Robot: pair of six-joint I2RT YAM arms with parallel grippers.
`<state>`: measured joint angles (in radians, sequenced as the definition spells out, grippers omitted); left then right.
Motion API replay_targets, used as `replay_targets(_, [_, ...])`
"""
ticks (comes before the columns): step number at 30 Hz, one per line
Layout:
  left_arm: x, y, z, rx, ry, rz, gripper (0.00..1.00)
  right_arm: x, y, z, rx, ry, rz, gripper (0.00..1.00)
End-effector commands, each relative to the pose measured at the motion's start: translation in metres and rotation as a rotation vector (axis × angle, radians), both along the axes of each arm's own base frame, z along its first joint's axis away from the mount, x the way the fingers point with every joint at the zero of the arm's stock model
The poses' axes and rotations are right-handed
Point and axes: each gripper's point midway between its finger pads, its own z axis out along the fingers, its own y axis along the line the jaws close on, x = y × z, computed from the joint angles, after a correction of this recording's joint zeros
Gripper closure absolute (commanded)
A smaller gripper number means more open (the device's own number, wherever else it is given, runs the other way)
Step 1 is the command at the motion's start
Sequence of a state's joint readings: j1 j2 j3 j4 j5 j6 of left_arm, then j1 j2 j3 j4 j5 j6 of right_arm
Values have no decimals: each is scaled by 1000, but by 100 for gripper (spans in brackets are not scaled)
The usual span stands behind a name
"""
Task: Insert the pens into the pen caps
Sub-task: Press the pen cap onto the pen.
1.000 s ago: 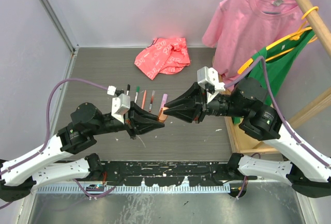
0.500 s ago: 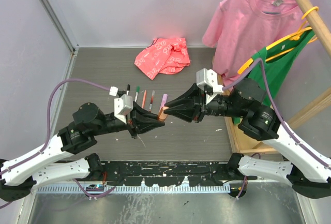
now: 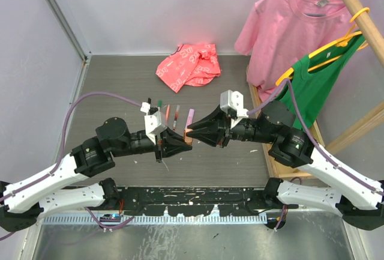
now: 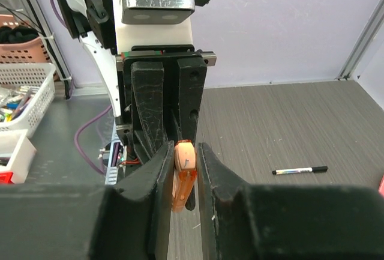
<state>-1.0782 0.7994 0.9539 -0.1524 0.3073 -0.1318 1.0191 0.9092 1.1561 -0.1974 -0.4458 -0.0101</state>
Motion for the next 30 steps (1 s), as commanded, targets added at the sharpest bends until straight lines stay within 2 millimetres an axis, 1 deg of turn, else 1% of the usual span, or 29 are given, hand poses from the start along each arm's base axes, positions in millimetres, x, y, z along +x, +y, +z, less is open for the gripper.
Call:
replay_targets(1, [4, 32, 151, -442, -231, 104, 100, -29, -1, -125, -360, 254, 88, 100])
replay_targets(4, [3, 34, 153, -446, -235, 107, 100, -29, -5, -125, -355, 259, 69, 100])
replay_targets(7, [3, 35, 151, -439, -231, 111, 100, -26, -6, -113, -327, 247, 52, 100])
replay_targets(8, [3, 35, 149, -433, -230, 109, 100, -25, -6, -106, -310, 238, 46, 100])
replay_targets(10, [2, 32, 143, -408, -222, 95, 100, -20, -5, -84, -268, 211, 17, 100])
replay_targets(11, [2, 31, 140, -392, -216, 89, 100, -16, -4, -70, -237, 193, 3, 100])
replay_targets(13, [2, 27, 127, -340, -197, 81, 100, -11, -3, -39, -173, 152, -22, 100])
replay_targets(14, [3, 25, 120, -315, -187, 77, 100, -10, -3, -21, -133, 124, -23, 94])
replay_targets(15, [4, 23, 111, -284, -173, 80, 100, -8, -3, -4, -93, 99, -28, 85])
replay_targets(18, [7, 21, 83, -197, -126, 85, 100, -7, -4, 46, 26, 17, -31, 62])
replay_targets(20, [7, 22, 68, -172, -101, 89, 100, -9, -6, 76, 98, -24, -28, 54])
replay_targets(22, [7, 25, 55, -149, -80, 102, 100, -10, -9, 96, 147, -50, -29, 50])
replay_targets(24, [7, 31, 44, -132, -60, 119, 100, -6, -12, 106, 171, -61, -56, 48])
replay_targets(26, [9, 39, 34, -120, -30, 157, 100, -1, -16, 104, 179, -49, -98, 47])
replay_targets(28, [12, 47, 24, -107, -3, 194, 100, 8, -22, 94, 182, -9, -162, 46])
replay_targets(30, [13, 55, 16, -103, 26, 226, 100, 21, -27, 76, 170, 46, -247, 45])
